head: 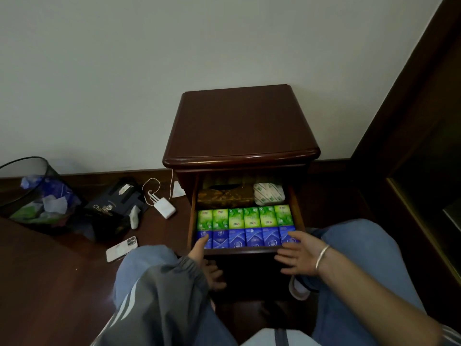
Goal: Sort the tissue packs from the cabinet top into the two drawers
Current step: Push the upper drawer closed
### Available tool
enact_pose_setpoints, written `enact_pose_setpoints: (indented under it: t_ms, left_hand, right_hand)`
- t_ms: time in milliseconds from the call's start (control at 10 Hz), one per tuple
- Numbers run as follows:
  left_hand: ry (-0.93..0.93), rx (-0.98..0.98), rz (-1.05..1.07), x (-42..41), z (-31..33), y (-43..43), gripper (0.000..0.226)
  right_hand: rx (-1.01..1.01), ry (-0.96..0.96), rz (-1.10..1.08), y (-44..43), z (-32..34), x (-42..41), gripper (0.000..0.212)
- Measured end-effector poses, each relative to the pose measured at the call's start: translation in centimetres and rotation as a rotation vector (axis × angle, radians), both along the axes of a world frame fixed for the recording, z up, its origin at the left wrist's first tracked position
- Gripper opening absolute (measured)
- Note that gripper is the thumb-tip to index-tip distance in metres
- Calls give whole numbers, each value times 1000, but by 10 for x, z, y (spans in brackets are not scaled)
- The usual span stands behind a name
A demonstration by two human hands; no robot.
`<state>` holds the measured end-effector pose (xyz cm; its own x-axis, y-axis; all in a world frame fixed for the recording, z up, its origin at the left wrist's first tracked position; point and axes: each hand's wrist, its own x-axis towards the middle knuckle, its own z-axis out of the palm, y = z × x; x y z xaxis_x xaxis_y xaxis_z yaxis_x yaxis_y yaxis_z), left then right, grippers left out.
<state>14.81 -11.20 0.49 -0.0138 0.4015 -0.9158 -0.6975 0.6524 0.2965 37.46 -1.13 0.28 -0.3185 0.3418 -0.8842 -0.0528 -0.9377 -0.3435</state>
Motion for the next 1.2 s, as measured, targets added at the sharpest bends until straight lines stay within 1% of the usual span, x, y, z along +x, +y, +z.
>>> enact_pose_setpoints:
  t_ms: [100,200,300,400,500,700,800,900,1000,1100,1200]
  left_hand:
    - [-39,43,109,-3,1,-1,89]
    - [-80,138,252,-17,2,5,99]
    - [-183,200,316,-28,0,6,108]
    - [-214,264,349,-36,-8,10,107]
    - [-186,328,408,-41,-13,26,101]
    - [-135,417,419,-59,-27,94,86]
    - [-104,451,438,-68,-35,128,80]
    - [-75,461,484,-76,-47,148,78]
    - [-18,391,442,-82,-58,146,73]
    - [44,354,369,-90,-33,148,69]
    - [202,389,340,-106,18,131,59]
  right_hand:
    - [-210,41,-82,-4,-12,1,76]
    - [-155,23,-147,7,-15,-6,74]
    - [-116,36,-183,20,-14,-11,70]
    - [-145,95,-268,35,-16,-12,78]
    - [-131,174,-372,56,-17,-19,90]
    - [-46,289,-530,117,-17,-50,94]
    - [20,345,-576,144,-26,-63,93]
    - [48,374,-528,159,-35,-68,92]
    - [50,293,-433,156,-42,-57,91]
    - [109,120,-306,142,-32,-44,75]
    - [163,69,-193,117,18,-22,49]
